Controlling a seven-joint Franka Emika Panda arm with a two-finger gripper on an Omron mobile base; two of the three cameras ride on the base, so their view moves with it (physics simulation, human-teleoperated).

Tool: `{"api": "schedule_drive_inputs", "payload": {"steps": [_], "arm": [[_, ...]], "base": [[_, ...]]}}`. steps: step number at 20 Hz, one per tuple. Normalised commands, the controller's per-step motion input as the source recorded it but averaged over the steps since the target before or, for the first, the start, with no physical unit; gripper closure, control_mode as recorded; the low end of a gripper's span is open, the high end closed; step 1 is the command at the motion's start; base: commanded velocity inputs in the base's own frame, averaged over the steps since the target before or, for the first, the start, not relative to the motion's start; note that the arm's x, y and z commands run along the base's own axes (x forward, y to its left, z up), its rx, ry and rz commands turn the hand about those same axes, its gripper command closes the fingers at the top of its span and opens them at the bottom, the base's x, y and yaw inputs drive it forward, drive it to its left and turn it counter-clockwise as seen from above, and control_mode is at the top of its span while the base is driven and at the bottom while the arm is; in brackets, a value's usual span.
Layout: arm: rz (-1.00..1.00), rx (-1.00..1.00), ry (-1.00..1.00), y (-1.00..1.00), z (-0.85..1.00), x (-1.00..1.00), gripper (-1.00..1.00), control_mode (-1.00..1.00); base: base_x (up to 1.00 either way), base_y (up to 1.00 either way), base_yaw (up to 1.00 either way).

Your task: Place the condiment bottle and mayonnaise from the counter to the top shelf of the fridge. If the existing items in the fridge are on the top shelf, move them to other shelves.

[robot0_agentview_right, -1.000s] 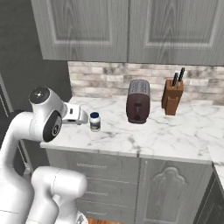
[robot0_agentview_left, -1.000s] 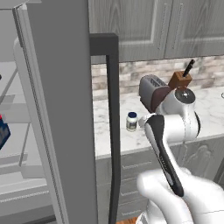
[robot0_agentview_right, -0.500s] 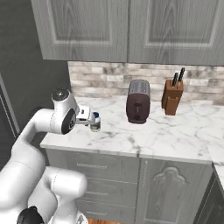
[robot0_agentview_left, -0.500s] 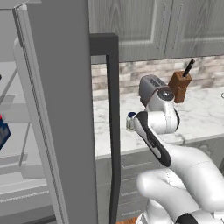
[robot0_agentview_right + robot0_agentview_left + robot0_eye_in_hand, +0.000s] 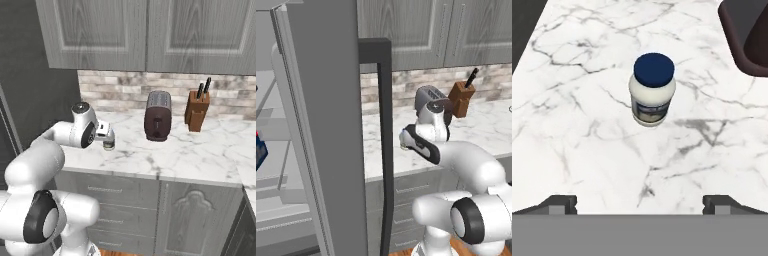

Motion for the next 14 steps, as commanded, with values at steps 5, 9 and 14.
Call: {"api": "schedule_drive_inputs", "payload": {"steps": [5, 9, 14], "arm": [[-0.03, 0.0, 0.0, 0.0, -0.54, 0.54, -1.0, -1.0], [-0.03, 0.0, 0.0, 0.0, -0.24, 0.43, -1.0, -1.0], [-0.05, 0.0, 0.0, 0.0, -0.05, 0.26, -1.0, -1.0]], "base": [[0.0, 0.0, 0.0], [0.0, 0.0, 0.0], [0.0, 0.0, 0.0]]}}
